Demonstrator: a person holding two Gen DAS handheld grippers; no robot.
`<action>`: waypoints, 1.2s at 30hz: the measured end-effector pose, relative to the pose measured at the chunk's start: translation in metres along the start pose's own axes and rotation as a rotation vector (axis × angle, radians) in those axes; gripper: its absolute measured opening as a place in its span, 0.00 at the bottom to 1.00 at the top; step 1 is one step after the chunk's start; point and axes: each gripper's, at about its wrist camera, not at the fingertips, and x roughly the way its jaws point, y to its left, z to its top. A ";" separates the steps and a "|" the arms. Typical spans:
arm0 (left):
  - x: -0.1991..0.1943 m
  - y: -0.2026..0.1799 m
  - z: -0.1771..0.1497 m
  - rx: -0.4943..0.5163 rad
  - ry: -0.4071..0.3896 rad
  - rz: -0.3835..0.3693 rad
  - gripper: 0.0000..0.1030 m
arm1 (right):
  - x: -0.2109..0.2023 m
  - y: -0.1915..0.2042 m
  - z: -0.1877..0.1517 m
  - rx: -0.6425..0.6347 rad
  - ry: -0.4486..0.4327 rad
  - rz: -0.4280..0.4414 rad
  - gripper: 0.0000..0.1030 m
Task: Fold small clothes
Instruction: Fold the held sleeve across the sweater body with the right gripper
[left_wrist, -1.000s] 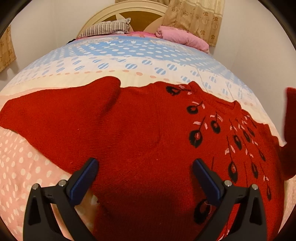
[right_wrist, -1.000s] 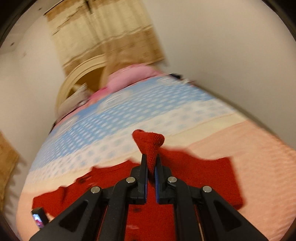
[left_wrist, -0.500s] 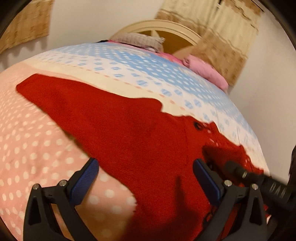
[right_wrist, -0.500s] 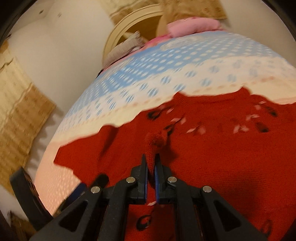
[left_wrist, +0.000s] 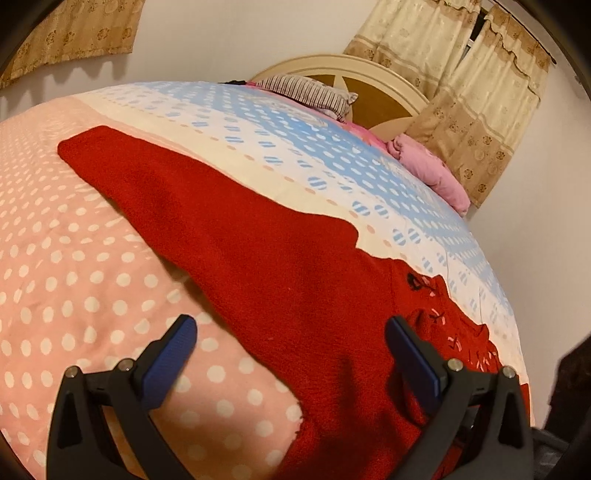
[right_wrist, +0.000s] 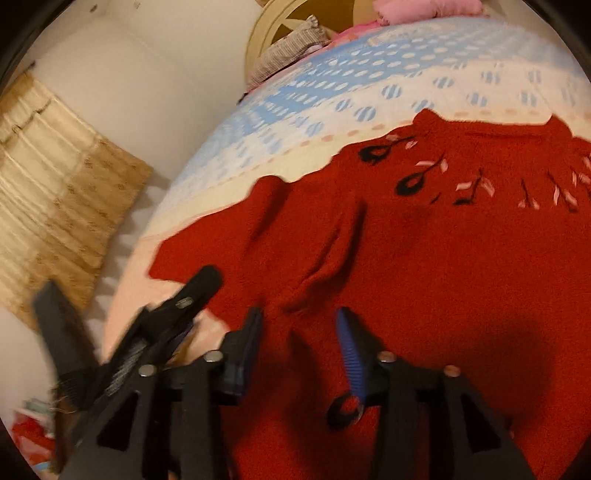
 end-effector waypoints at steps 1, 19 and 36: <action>-0.002 -0.001 -0.001 0.001 -0.002 0.002 1.00 | -0.010 0.001 -0.002 -0.004 -0.024 0.004 0.44; -0.005 0.001 -0.001 -0.003 -0.035 0.009 1.00 | 0.047 -0.021 0.054 0.090 -0.018 -0.005 0.20; 0.020 -0.050 -0.016 0.271 0.120 -0.025 1.00 | -0.153 -0.113 -0.031 0.161 -0.266 -0.565 0.20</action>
